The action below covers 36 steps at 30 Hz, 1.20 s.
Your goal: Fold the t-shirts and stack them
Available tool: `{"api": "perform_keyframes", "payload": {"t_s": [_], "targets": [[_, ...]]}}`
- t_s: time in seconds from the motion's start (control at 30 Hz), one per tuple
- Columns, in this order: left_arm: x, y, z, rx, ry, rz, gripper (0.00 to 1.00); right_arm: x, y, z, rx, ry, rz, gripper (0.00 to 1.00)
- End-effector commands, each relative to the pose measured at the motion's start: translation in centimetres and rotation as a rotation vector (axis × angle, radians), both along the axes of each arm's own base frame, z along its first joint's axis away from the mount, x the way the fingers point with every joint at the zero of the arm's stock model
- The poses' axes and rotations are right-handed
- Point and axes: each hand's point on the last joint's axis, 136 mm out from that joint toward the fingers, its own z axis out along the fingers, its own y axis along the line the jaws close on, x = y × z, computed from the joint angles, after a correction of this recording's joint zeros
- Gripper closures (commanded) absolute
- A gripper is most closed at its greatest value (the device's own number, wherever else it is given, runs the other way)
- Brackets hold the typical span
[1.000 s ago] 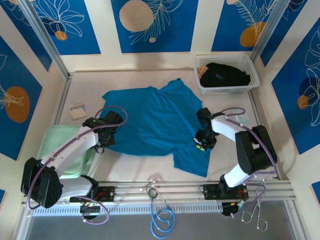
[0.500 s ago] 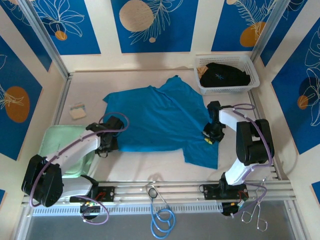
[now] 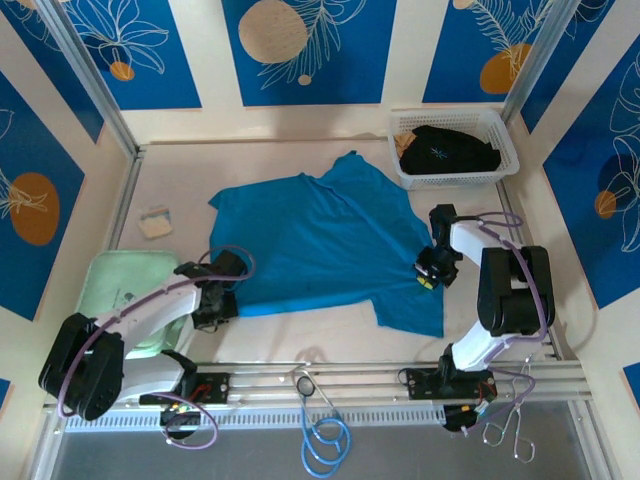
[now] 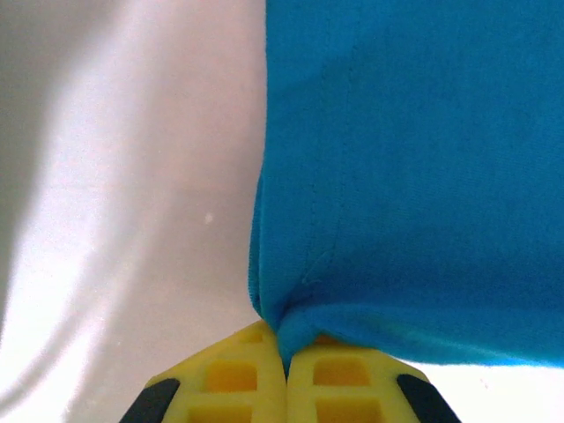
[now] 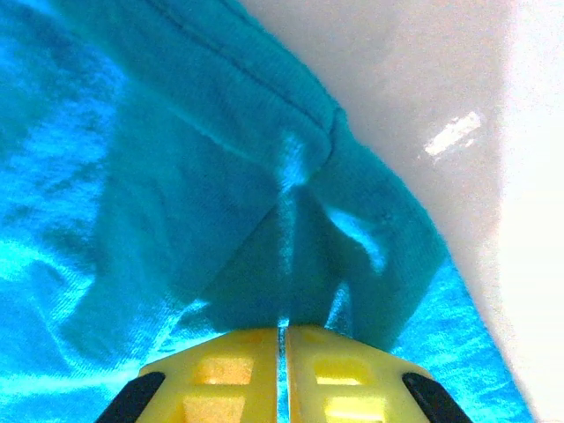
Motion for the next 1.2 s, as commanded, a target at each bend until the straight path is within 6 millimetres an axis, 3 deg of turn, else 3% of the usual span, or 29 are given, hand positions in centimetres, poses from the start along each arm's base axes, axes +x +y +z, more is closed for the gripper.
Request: {"api": "perform_keyframes", "payload": {"t_s": [0.0, 0.13, 0.3, 0.4, 0.57, 0.67, 0.83, 0.93, 1.03, 1.17], "targets": [[-1.5, -0.7, 0.7, -0.041, 0.019, 0.023, 0.99, -1.8, -0.9, -0.4, -0.035, 0.048, 0.030, 0.87], [-1.9, -1.1, 3.2, -0.087, -0.019, 0.018, 0.86, -0.8, 0.5, 1.6, 0.026, -0.034, 0.112, 0.87], [-0.5, -2.3, 8.3, -0.170, -0.128, -0.031, 0.46, 0.4, 3.5, 6.2, 0.075, -0.198, 0.268, 0.82], [1.3, -3.3, 11.2, -0.181, -0.187, -0.088, 0.31, 1.4, 5.8, 9.4, 0.099, -0.307, 0.387, 0.74], [6.6, -4.2, 13.5, -0.071, -0.260, -0.171, 0.23, 4.8, 10.0, 13.4, 0.164, -0.460, 0.553, 0.66], [11.5, -5.1, 13.2, -0.051, -0.296, -0.175, 0.23, 8.8, 11.5, 14.3, 0.156, -0.500, 0.611, 0.64], [20.5, -6.5, 10.6, -0.090, -0.302, -0.100, 0.32, 16.4, 14.2, 12.3, 0.142, -0.485, 0.692, 0.66], [24.8, -7.4, 8.1, -0.110, -0.297, -0.064, 0.36, 19.6, 15.5, 9.1, 0.109, -0.410, 0.721, 0.71], [27.7, -8.2, 5.2, -0.119, -0.263, -0.038, 0.37, 21.8, 15.4, 5.9, 0.059, -0.317, 0.707, 0.75], [29.8, -8.3, 1.4, -0.077, -0.201, -0.027, 0.39, 23.4, 14.0, 2.9, 0.011, -0.228, 0.616, 0.82]]}}
